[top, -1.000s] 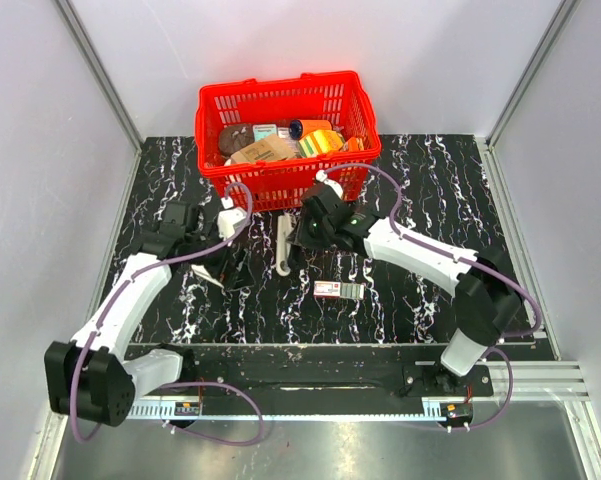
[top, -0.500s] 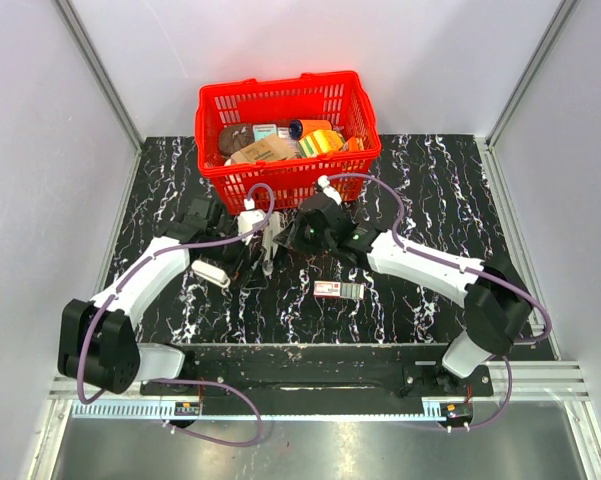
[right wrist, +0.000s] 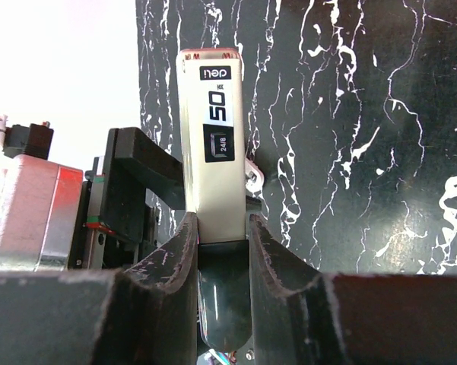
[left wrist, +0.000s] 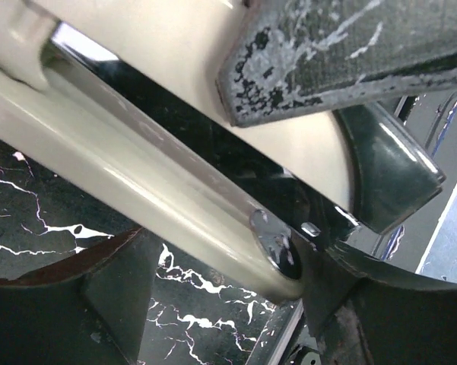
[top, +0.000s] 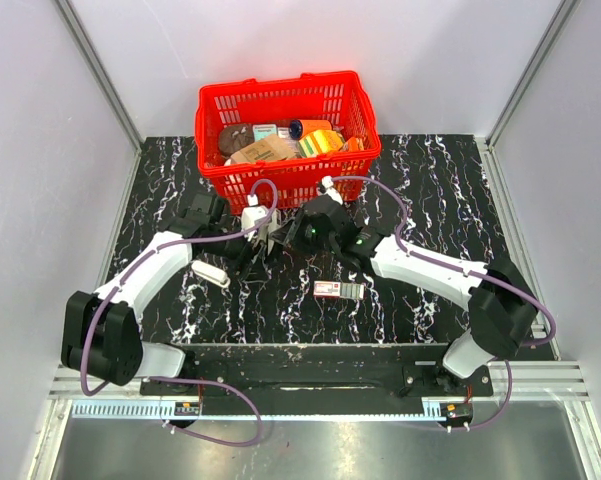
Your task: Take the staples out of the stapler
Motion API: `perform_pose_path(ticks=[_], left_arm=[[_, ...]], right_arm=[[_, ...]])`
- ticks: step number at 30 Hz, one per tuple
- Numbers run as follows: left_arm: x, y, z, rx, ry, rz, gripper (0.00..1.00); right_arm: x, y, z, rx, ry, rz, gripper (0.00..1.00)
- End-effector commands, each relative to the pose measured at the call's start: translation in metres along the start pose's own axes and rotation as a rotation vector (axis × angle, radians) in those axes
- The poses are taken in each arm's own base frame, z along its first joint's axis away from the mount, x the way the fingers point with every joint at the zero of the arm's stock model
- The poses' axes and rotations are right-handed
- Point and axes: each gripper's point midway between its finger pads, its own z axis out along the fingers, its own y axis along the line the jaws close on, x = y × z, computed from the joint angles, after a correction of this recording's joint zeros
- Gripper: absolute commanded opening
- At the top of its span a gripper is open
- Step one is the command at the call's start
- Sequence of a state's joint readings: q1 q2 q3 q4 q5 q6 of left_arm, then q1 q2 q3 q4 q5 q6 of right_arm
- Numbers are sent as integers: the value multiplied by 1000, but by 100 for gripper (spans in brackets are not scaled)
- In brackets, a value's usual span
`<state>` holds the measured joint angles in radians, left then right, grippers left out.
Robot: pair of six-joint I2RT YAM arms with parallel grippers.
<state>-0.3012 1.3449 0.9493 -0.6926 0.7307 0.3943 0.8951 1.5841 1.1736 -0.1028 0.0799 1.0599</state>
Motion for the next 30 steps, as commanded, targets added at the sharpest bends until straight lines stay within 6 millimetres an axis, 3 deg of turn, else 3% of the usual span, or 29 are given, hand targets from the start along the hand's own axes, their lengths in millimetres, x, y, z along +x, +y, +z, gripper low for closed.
perform_pose_path(ticks=[1,4,9,12,14,18,21,25,30], left_arm=[[-20,-2,-4,12,-58,91,67],[-18,-2,-5,0,-59,108,51],[-17,1,-7,-29,-54,116,15],[-17,2,-8,-39,-60,117,6],[-18,2,-9,-49,-69,110,3],[-22,1,-11,-60,-88,90,0],[-25,-1,-12,-60,-104,63,0],[-29,-1,-14,-66,-125,27,0],[-37,6,-20,-84,-169,-39,0]], right_arm=[[-14,54,-18,-185,-44,42,0],[-10,49,-14,-179,-29,41,0],[2,43,-6,-178,11,46,0],[6,41,-4,-183,19,35,0],[7,40,-3,-185,19,21,1],[14,42,-4,-204,42,-5,37],[18,42,-3,-206,47,-23,50],[25,47,-4,-224,60,-41,55],[32,49,-2,-226,70,-49,51]])
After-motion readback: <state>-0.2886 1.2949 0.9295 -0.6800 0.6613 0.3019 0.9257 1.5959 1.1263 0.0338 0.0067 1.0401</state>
